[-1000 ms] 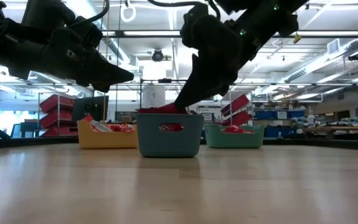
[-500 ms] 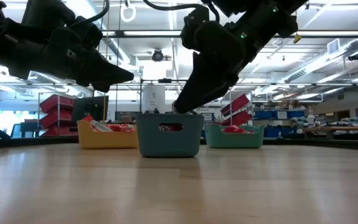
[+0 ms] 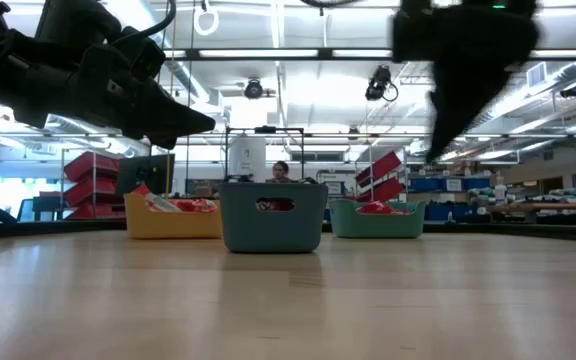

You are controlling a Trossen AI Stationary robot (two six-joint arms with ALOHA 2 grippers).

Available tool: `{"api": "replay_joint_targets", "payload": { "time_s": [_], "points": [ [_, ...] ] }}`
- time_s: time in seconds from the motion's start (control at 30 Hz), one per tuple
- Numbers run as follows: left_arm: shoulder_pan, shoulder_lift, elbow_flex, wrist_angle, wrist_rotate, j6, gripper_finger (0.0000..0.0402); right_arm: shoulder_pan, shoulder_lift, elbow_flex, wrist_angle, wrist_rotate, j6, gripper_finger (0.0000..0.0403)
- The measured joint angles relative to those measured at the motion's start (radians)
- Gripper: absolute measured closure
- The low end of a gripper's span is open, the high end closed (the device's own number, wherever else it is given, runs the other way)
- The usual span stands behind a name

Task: Sort candy
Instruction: Put the red candy into the blue bin

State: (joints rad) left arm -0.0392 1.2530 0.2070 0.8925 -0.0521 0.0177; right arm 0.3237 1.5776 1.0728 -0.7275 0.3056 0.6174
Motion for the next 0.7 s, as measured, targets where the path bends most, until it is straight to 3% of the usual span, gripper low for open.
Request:
{"api": "replay_joint_targets", "payload": {
  "time_s": [0.13, 0.3, 0.47, 0.7],
  "points": [
    [0.0, 0.0, 0.0, 0.0, 0.0, 0.0, 0.0399, 0.05, -0.05, -0.065, -0.192, 0.004, 0.191, 0.0266],
    [0.0, 0.0, 0.0, 0.0, 0.0, -0.003, 0.0399, 0.054, -0.119, -0.2, -0.321, -0.016, 0.355, 0.0257],
    [0.0, 0.0, 0.0, 0.0, 0.0, -0.007, 0.0399, -0.035, -0.209, -0.307, -0.311, -0.098, 0.313, 0.0222],
    [0.0, 0.0, 0.0, 0.0, 0.0, -0.01, 0.0399, -0.195, -0.321, -0.385, -0.301, -0.231, 0.072, 0.017]
  ]
}}
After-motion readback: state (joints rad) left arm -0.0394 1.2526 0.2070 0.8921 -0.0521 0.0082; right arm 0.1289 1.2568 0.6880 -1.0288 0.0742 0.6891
